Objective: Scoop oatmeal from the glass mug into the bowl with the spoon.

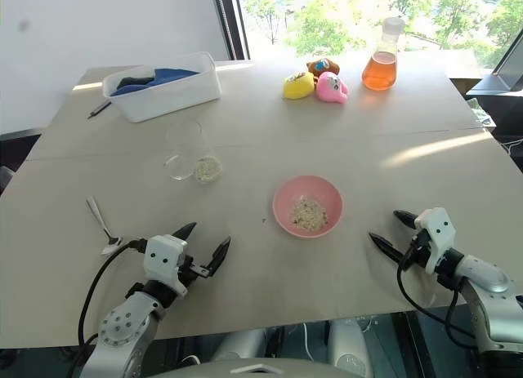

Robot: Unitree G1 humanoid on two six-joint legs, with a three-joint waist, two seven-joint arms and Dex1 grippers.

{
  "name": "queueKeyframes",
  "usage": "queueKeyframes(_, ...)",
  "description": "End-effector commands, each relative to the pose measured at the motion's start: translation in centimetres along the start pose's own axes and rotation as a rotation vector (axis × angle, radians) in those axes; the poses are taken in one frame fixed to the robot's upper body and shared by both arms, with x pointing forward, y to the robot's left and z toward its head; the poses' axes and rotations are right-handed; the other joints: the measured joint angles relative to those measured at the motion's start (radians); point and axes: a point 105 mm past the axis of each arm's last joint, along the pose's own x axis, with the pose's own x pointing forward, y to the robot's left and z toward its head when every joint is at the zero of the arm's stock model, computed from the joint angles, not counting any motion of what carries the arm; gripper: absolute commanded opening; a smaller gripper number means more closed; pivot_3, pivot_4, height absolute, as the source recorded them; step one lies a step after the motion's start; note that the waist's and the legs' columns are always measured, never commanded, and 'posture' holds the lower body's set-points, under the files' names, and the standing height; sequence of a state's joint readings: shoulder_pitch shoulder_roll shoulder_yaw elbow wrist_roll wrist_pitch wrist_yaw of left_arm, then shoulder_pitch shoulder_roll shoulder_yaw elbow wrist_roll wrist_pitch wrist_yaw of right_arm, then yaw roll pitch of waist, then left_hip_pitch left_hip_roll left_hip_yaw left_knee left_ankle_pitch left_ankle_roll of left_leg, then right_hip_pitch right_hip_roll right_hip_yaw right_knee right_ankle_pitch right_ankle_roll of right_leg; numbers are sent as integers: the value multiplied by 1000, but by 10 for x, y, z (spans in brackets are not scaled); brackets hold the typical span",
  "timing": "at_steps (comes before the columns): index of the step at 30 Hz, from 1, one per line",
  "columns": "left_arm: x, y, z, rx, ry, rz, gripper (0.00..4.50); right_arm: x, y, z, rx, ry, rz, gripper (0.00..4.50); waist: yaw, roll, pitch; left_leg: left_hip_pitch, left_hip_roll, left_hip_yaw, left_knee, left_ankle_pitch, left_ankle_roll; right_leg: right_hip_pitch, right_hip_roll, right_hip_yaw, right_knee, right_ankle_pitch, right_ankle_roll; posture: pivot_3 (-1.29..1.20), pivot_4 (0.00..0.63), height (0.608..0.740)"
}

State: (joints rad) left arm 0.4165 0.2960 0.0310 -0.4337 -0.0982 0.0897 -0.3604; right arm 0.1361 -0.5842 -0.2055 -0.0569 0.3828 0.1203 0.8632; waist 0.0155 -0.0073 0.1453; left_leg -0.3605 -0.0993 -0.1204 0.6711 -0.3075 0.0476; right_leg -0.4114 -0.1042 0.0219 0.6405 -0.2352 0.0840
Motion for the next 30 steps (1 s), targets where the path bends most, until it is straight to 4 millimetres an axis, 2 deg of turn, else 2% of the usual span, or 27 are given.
queueKeyframes(1, -3, 5, 1, 16, 3, 15, 4464, -7, -9, -3, -11, 22, -18, 4484, 0, 0, 0, 0, 0, 0, 0, 0, 0, 0, 0, 0, 0, 0, 0, 0, 150, 740)
queueKeyframes(30, 0, 10, 0, 27, 6, -23, 4464, -5, -19, -8, -43, 18, -11, 4484, 0, 0, 0, 0, 0, 0, 0, 0, 0, 0, 0, 0, 0, 0, 0, 0, 150, 740)
